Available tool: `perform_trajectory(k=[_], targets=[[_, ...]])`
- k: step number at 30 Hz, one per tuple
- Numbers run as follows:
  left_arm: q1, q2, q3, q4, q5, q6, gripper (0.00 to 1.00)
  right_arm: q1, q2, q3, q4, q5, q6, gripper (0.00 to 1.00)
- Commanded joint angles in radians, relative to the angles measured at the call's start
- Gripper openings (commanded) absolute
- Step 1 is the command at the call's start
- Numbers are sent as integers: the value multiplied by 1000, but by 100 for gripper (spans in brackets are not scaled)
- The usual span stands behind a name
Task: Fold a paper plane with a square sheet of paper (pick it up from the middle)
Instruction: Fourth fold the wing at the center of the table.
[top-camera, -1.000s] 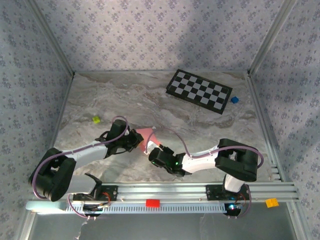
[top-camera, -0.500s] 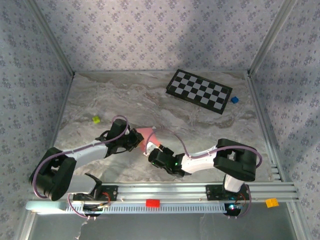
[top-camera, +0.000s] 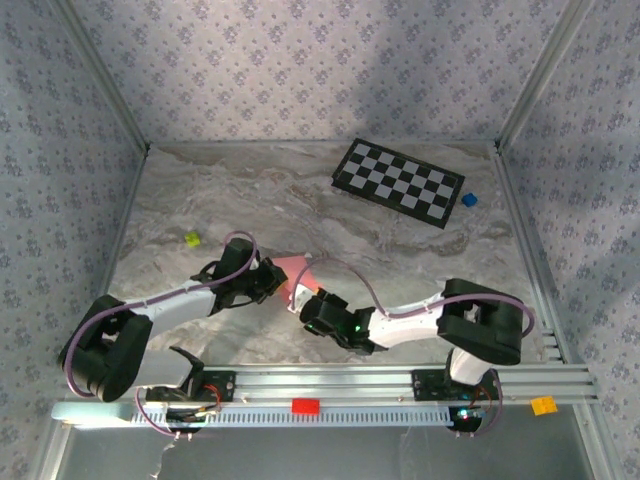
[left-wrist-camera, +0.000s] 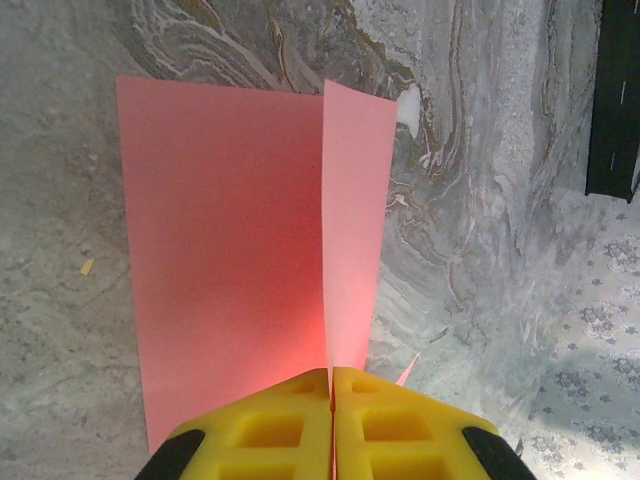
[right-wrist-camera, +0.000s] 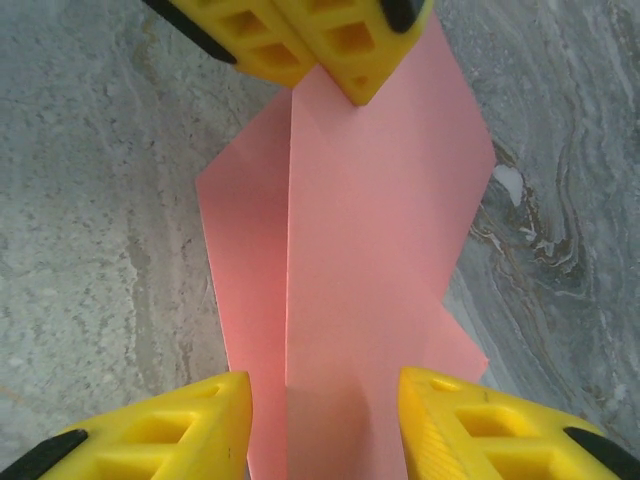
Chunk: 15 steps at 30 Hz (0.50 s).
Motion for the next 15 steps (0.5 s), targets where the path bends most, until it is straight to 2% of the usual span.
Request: perform_trajectory(k=[1,4,11,15], targets=[[-5,-26,25,-27,0,3,8,4,-39,-21,29,-31,-34,44],[-6,-27,25,-27,1,6,8,6,-32,-7,20,-63,-50,43],[-6,-27,26,-27,4,6,8,8,41,38,8,58,-54,43],[-5,-26,26,-27,2,6,8,0,56,47,-6,83,-48,42]])
